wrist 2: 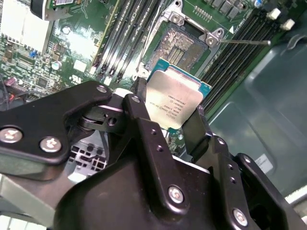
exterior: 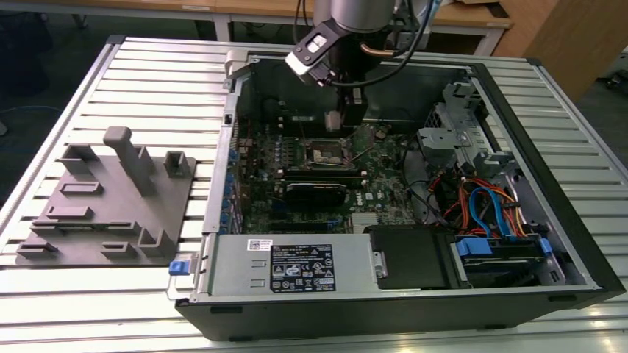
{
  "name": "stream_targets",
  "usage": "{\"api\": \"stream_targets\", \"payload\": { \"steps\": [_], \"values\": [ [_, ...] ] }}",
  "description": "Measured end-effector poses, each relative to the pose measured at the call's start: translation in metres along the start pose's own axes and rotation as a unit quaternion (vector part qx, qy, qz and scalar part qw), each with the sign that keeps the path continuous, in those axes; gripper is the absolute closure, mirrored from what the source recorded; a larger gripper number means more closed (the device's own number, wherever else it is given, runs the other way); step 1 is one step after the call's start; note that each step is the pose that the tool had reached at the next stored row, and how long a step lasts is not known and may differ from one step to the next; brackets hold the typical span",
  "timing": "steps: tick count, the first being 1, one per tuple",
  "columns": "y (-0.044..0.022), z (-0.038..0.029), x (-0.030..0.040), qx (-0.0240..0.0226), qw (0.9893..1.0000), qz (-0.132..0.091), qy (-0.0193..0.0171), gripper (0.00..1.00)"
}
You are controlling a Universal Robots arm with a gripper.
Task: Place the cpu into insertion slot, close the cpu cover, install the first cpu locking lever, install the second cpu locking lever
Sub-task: 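Place the cpu into insertion slot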
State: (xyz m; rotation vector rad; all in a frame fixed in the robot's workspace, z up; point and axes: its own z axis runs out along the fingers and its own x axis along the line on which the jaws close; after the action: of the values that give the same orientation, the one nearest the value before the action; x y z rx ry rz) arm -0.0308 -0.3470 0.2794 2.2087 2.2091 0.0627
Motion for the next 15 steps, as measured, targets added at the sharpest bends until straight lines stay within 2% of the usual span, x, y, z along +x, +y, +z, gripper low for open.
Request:
{"api": "stream_targets", "payload": {
  "steps": [5, 12, 15],
  "values": [
    [-0.0020, 0.0089, -0.0001, 0.0005, 0.9996, -0.027, 0.0011, 0.46],
    [-0.0048, 0.0216, 0.0037, 0.0005, 0.9996, -0.027, 0.0010, 0.46],
    [-0.0060, 0.0271, 0.0043, 0.0005, 0.9997, -0.025, -0.0006, 0.46]
  ]
}}
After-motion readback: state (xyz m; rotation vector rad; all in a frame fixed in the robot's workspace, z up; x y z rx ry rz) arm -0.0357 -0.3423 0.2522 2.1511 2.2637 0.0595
